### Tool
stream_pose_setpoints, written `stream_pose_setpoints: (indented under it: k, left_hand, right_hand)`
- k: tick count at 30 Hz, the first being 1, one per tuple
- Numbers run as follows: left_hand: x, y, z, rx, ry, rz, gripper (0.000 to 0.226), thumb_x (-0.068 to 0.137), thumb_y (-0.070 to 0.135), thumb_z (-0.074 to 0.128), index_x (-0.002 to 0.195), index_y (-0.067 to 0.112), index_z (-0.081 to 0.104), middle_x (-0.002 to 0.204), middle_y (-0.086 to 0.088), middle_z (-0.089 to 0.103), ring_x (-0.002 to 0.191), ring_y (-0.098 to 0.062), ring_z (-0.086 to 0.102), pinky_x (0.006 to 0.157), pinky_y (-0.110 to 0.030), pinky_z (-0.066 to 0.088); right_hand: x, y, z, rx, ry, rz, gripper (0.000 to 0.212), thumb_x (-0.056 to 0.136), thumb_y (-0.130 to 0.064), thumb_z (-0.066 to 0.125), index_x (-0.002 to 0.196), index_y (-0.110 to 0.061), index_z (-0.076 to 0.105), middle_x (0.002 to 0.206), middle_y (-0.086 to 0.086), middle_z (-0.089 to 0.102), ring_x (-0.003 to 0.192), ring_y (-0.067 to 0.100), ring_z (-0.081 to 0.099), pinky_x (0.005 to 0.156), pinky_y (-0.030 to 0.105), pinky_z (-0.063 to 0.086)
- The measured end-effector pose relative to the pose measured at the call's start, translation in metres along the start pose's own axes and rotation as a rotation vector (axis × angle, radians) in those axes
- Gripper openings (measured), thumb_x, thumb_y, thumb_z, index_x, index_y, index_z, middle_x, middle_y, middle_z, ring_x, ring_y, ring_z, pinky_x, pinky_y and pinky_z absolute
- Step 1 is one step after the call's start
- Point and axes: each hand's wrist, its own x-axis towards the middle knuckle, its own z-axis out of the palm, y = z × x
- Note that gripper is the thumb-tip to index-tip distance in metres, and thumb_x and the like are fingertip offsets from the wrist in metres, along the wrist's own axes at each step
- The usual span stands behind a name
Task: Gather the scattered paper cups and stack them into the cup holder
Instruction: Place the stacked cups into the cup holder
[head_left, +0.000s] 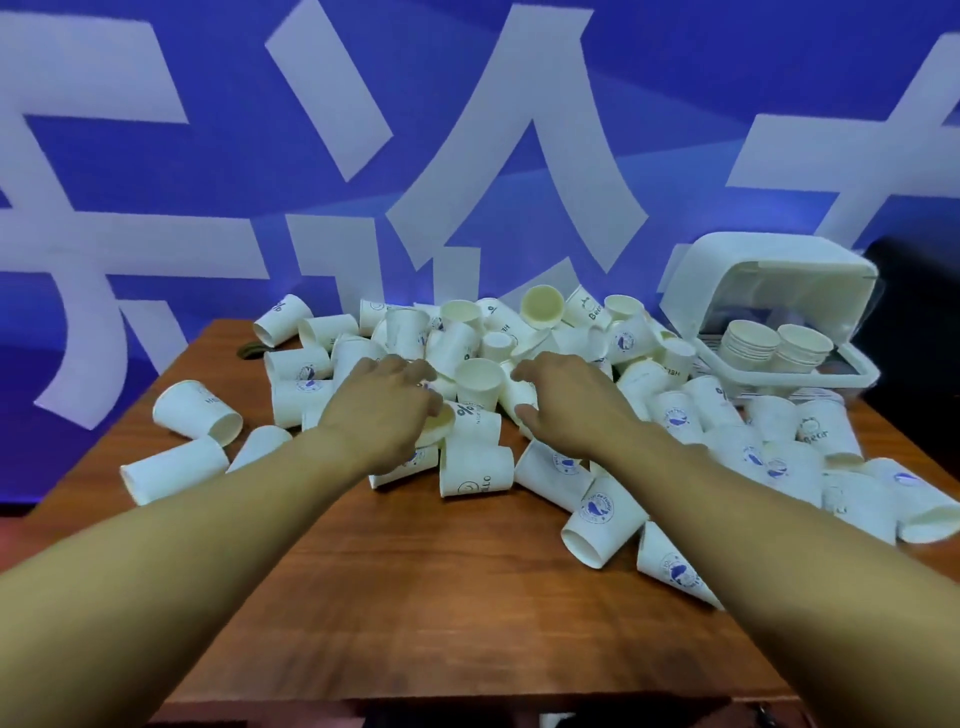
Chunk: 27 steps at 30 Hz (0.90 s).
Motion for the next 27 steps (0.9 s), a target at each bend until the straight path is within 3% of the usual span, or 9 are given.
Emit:
stream_pose_setpoints:
  k: [3,7,11,14,19,24,27]
  left_hand:
    - [0.000,-0.007,0.008,0.053,-0.054,0.107,0.049,0.088,0.011,0.052,0.128,0.039,0.052,0.151,0.001,0.031,0.135,-0.027,0.035,0.104,-0.044,0.035]
    - [0.007,-0.014,0.023,0.097,0.064,0.208,0.045,0.091,0.007,0.051,0.129,0.030,0.053,0.136,-0.005,0.048,0.109,-0.030,0.054,0.083,-0.041,0.047]
    - [0.017,-0.019,0.030,0.147,0.180,0.253,0.030,0.074,0.004,0.073,0.099,0.018,0.070,0.099,-0.011,0.063,0.074,-0.030,0.059,0.056,-0.037,0.049]
    - [0.017,-0.019,0.028,0.149,0.200,0.220,0.024,0.062,-0.001,0.078,0.080,0.011,0.069,0.087,-0.014,0.062,0.061,-0.030,0.056,0.047,-0.032,0.040]
    - [0.011,-0.024,0.027,0.204,0.245,0.137,0.013,0.062,0.002,0.073,0.066,0.014,0.069,0.101,-0.008,0.066,0.063,-0.026,0.054,0.050,-0.028,0.025]
    - [-0.009,-0.040,0.013,0.089,0.331,0.022,0.010,0.074,0.003,0.066,0.074,0.013,0.068,0.126,-0.010,0.056,0.077,-0.028,0.056,0.048,-0.029,0.026]
    - [-0.022,-0.060,0.004,0.060,0.406,-0.089,0.001,0.084,0.017,0.071,0.084,0.018,0.070,0.126,-0.002,0.057,0.079,-0.025,0.058,0.046,-0.028,0.028]
  right_hand:
    - [0.009,0.005,0.009,0.007,-0.018,0.018,0.044,0.090,-0.029,0.058,0.133,-0.022,0.053,0.127,0.004,0.058,0.112,0.026,0.056,0.087,0.041,0.049]
    - [0.019,0.014,0.019,0.011,-0.043,0.050,0.042,0.090,-0.032,0.059,0.131,-0.023,0.054,0.123,0.003,0.058,0.110,0.025,0.056,0.086,0.041,0.050]
    - [0.026,0.019,0.026,0.006,-0.055,0.058,0.042,0.090,-0.033,0.059,0.130,-0.021,0.055,0.120,0.004,0.058,0.107,0.026,0.057,0.084,0.041,0.050]
    - [0.031,0.020,0.029,0.003,-0.054,0.058,0.042,0.090,-0.033,0.060,0.130,-0.021,0.055,0.121,0.005,0.058,0.108,0.026,0.056,0.083,0.039,0.050]
    - [0.039,0.008,0.033,0.015,-0.028,0.034,0.043,0.088,-0.027,0.061,0.130,-0.021,0.056,0.128,0.005,0.057,0.113,0.028,0.056,0.087,0.039,0.049]
    - [0.054,-0.019,0.032,0.039,0.016,0.011,0.043,0.089,-0.028,0.062,0.131,-0.021,0.056,0.128,0.005,0.056,0.115,0.028,0.055,0.087,0.038,0.048]
    - [0.069,-0.038,0.030,0.123,0.057,0.017,0.044,0.087,-0.031,0.063,0.130,-0.020,0.057,0.128,0.006,0.058,0.115,0.026,0.056,0.092,0.040,0.049]
